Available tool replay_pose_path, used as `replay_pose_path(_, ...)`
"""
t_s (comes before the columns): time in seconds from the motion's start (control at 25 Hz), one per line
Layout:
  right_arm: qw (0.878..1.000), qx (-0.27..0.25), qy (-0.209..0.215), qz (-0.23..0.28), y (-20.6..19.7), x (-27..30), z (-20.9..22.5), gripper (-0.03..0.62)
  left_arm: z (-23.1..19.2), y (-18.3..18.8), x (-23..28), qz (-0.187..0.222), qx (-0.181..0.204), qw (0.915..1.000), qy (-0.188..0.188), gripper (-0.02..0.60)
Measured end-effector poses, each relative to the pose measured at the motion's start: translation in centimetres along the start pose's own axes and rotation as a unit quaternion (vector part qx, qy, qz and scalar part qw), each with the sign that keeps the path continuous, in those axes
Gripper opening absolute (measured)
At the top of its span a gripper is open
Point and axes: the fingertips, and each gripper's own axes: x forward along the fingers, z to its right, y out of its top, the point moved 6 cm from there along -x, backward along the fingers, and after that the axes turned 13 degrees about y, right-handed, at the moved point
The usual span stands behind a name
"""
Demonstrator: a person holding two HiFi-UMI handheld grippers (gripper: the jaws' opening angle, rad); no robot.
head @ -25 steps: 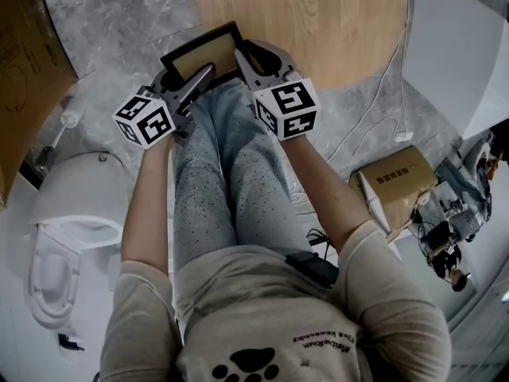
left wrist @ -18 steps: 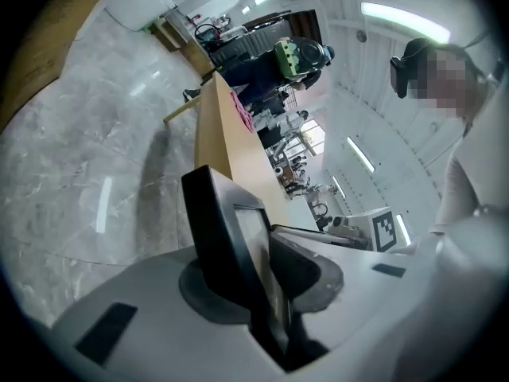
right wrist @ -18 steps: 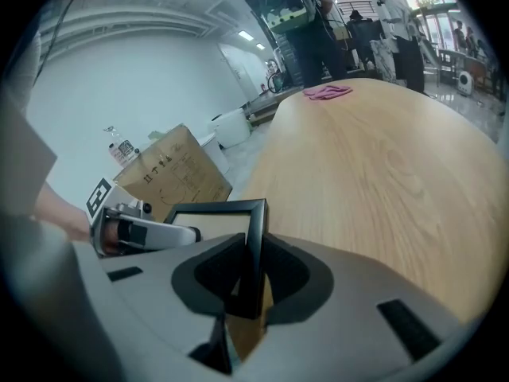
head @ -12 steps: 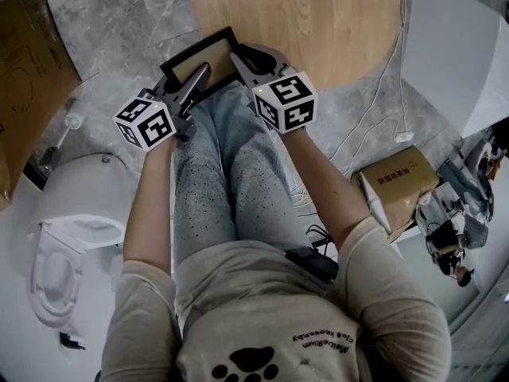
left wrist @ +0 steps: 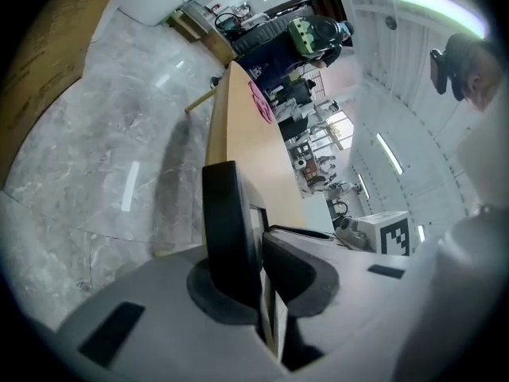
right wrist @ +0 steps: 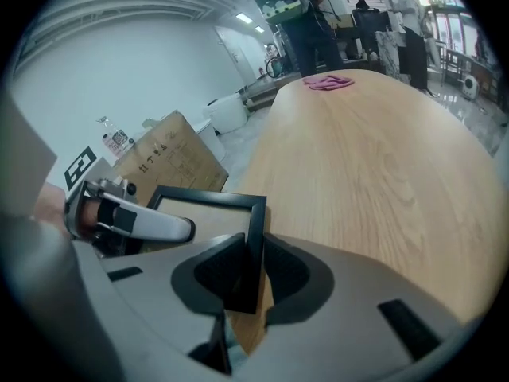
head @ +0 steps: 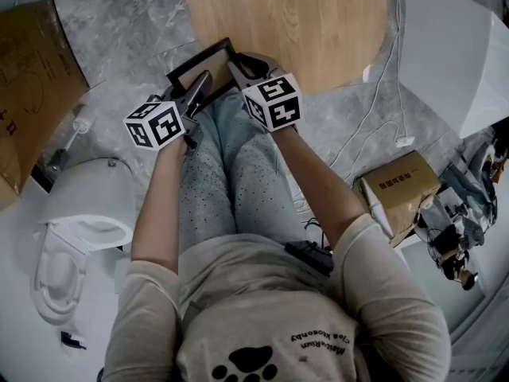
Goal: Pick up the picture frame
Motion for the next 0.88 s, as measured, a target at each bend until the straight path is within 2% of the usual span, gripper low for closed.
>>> replay_pose_path(0.28, 1.000, 0.003, -0.020, 0.002, 0.9, -2.3, -0.5, 0.080, 1.6, 0.6, 0.0, -0.008, 0.006, 0.9996, 0.026, 0.021)
replay_pose_path(0.56, 0.999, 0.020, -0.044, 0.026, 2.4, -6.5, -1.5, 0.070, 4.7, 1.2, -0.3, -0.018, 0.059, 0.9971, 0.046, 0.017)
replay_pose_path(0.72, 0.997, 0.028, -0.056, 0.050, 3.8, -9.1, -2.1, 0.064, 6.7, 2.2, -1.2, -0.009, 0.075, 0.9962, 0.043, 0.017)
replay_pose_path(0.88, 0.995, 0.015, -0.068, 0.069, 5.8, -12.2, -2.8, 0.055, 9.5, 3.8, -2.5, 0.006, 0.099, 0.9943, 0.039, 0.017)
